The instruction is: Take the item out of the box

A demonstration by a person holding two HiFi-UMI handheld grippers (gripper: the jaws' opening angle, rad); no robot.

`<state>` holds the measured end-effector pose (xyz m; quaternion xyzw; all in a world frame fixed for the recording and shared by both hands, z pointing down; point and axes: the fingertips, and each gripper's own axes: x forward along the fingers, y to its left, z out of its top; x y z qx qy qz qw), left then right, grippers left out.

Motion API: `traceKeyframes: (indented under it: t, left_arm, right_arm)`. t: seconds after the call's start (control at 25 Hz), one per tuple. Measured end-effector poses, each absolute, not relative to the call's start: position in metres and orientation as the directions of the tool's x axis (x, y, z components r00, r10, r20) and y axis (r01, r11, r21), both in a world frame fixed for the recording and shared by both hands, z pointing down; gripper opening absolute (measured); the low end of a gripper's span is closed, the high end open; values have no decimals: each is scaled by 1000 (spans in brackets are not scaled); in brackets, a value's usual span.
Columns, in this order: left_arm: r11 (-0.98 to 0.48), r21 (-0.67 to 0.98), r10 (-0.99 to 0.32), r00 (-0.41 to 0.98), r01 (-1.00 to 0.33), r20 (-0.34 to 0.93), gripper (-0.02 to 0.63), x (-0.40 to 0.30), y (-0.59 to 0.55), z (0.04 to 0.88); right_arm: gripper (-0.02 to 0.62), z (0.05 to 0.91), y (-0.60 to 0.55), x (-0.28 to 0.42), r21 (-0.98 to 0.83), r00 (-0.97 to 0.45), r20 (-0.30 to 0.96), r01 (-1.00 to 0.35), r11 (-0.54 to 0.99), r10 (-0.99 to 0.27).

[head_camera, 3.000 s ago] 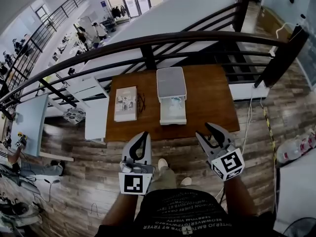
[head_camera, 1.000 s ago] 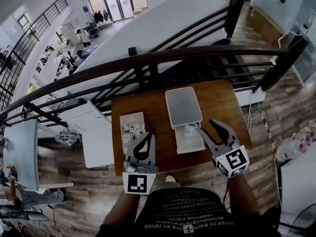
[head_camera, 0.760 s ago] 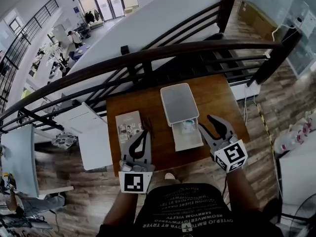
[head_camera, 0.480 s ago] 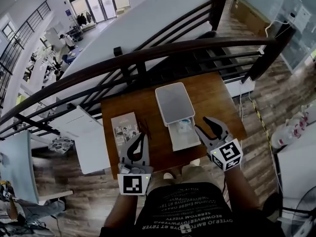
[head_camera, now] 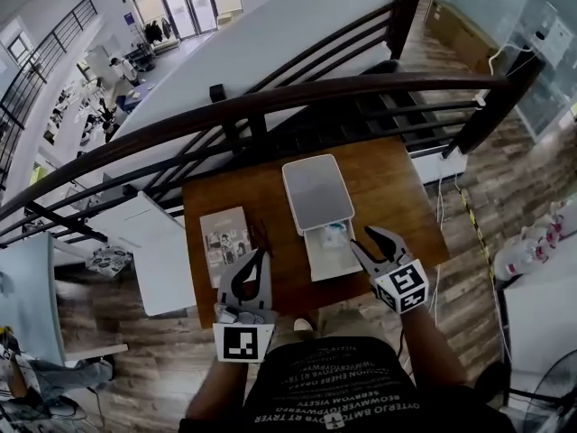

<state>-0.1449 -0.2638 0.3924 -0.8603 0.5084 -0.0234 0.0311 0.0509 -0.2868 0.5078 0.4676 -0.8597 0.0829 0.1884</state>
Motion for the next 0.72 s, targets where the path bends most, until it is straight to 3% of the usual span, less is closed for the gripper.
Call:
traceKeyframes:
  t: [0.72]
  left_arm:
    - [-415, -99, -910, 411, -904, 60, 6, -116, -333, 400]
  right_arm:
    - [163, 637, -351, 76, -47, -537, 578, -774, 632, -615]
